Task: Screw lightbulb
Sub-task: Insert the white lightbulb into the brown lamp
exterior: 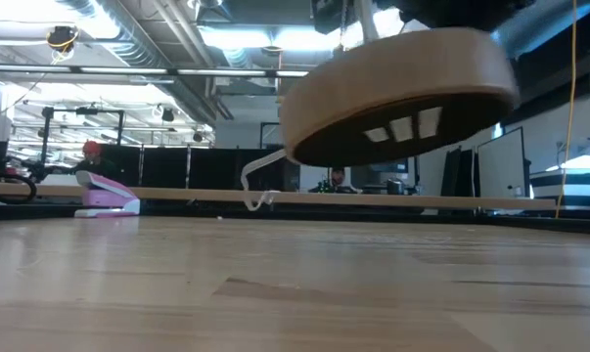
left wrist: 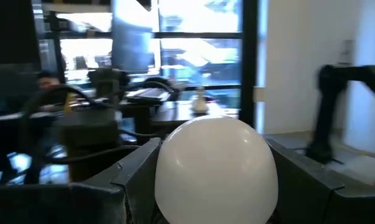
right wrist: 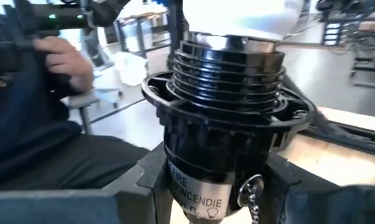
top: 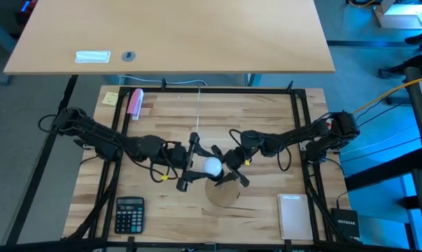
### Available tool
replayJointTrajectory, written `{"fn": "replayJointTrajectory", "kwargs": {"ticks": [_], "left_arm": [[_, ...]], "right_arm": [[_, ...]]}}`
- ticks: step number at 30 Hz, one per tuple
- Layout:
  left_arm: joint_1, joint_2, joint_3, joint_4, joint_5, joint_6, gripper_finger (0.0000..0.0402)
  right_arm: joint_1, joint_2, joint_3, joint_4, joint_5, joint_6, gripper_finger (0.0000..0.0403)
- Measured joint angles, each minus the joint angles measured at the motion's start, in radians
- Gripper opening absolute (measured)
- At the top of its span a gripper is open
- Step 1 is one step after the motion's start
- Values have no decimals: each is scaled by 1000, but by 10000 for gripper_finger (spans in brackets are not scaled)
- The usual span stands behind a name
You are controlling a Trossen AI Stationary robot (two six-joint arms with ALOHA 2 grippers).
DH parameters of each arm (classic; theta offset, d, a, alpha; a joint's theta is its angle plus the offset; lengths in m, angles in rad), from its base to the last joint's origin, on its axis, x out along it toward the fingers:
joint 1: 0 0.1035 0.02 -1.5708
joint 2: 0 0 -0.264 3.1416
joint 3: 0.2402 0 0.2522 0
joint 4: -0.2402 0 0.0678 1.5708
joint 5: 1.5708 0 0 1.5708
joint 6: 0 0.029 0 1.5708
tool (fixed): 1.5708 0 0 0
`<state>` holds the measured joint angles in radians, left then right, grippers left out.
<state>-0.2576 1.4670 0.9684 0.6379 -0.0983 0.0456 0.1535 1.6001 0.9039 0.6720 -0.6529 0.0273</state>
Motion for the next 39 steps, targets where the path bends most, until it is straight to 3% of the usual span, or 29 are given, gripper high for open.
{"fn": "replayJointTrajectory", "kwargs": {"ticks": [6, 11, 21, 28, 36, 39], "left_arm": [[11, 0, -1, -8, 42, 15, 241], [12, 0, -2, -18, -21, -37, 275], [-17, -37, -9, -63, -105, 7, 338], [-91, -123, -6, -236, -350, 18, 340], [-136, -149, -5, -265, -551, 9, 341], [-153, -149, -4, -276, -682, -28, 341]], "right_arm": [[1, 0, 9, -40, 6, -28, 149], [1, 0, 9, -80, 82, -52, 149], [8, -16, 16, -74, 229, -72, 149], [-1, -25, 15, -119, 386, -89, 149], [-52, -26, 15, -129, 625, -92, 149], [-74, -26, 15, -145, 687, -91, 149]]}}
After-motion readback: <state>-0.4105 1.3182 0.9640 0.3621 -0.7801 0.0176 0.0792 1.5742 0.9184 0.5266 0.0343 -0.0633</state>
